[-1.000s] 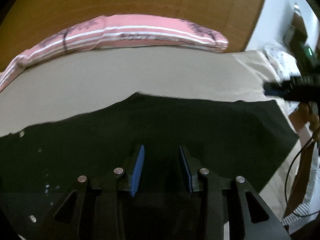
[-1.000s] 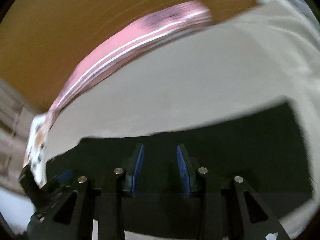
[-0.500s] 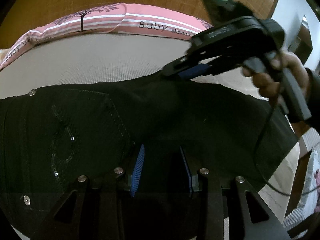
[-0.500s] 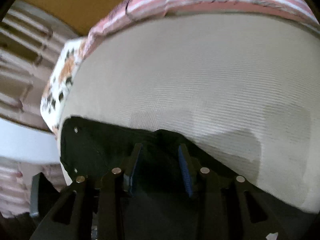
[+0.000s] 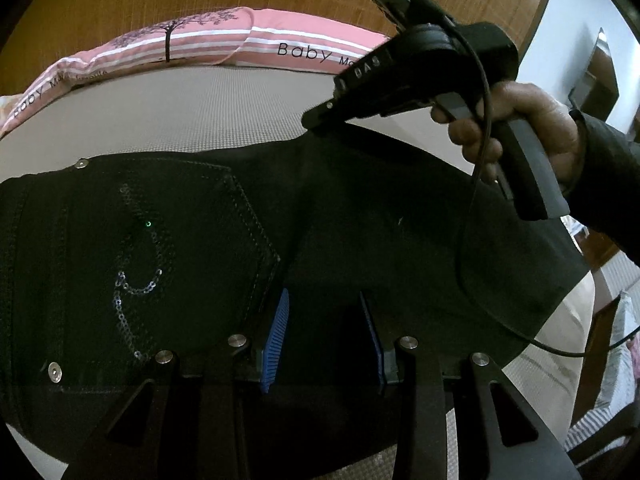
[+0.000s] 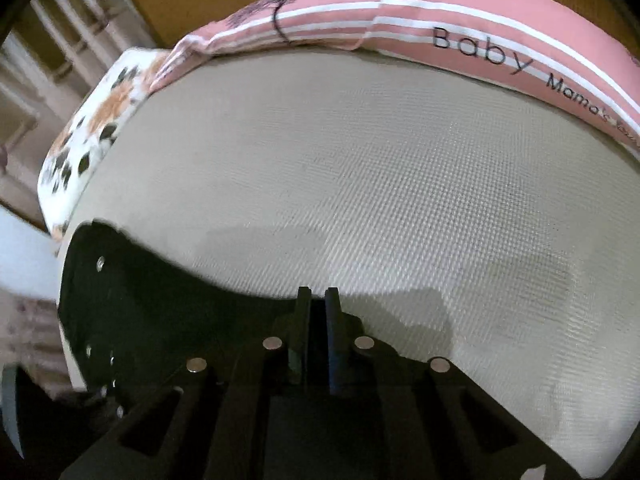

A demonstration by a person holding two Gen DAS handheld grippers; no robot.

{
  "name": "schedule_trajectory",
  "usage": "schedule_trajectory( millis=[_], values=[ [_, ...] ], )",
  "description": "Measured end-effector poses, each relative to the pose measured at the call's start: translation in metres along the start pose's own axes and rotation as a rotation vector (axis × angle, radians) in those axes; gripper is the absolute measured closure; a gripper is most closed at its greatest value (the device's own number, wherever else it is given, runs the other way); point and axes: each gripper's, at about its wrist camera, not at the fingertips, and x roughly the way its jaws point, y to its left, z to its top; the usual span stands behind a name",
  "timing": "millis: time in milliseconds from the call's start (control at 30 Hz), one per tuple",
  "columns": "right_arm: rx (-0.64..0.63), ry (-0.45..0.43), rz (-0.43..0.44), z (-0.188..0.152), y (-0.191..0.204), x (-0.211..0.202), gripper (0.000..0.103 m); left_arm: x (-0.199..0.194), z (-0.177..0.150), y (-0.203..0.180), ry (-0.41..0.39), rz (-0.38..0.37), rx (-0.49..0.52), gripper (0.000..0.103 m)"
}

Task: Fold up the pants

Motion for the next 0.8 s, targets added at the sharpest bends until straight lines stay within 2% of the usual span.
schedule_trajectory(
  millis=[33, 167, 233, 300, 500, 600, 700, 800],
  values=[
    [0.014, -0.01, 0.001, 0.001, -0.001, -0.003, 0.093, 0.0, 0.0, 0.0, 0.0, 0.0, 0.0, 0.066],
    [0.066, -0.104, -0.03, -0.001, -0.007, -0.041, 0.087, -0.002, -0.002, 0.001, 0.003, -0.002, -0.005, 0.066],
    [0.086, -0.145, -0.049, -0.012, -0.014, -0.066, 0.07, -0.002, -0.004, 0.0, 0.001, 0.0, -0.003, 0.066],
    [0.135, -0.183, -0.091, -0.033, -0.028, -0.091, 0.065, -0.004, -0.008, -0.003, 0.004, 0.009, 0.002, 0.066],
    [0.299, -0.207, -0.203, -0.104, -0.08, -0.13, 0.065, -0.004, -0.012, -0.009, 0.007, 0.05, 0.033, 0.066],
    [0.392, -0.197, -0.224, -0.139, -0.108, -0.134, 0.066, -0.004, -0.014, -0.009, 0.008, 0.056, 0.034, 0.066],
    [0.457, -0.182, -0.287, -0.168, -0.133, -0.133, 0.066, -0.004, -0.014, -0.01, 0.015, 0.062, 0.035, 0.066],
    [0.522, -0.207, -0.322, -0.195, -0.153, -0.142, 0.071, -0.006, -0.015, -0.009, 0.02, 0.057, 0.024, 0.066]
  ],
)
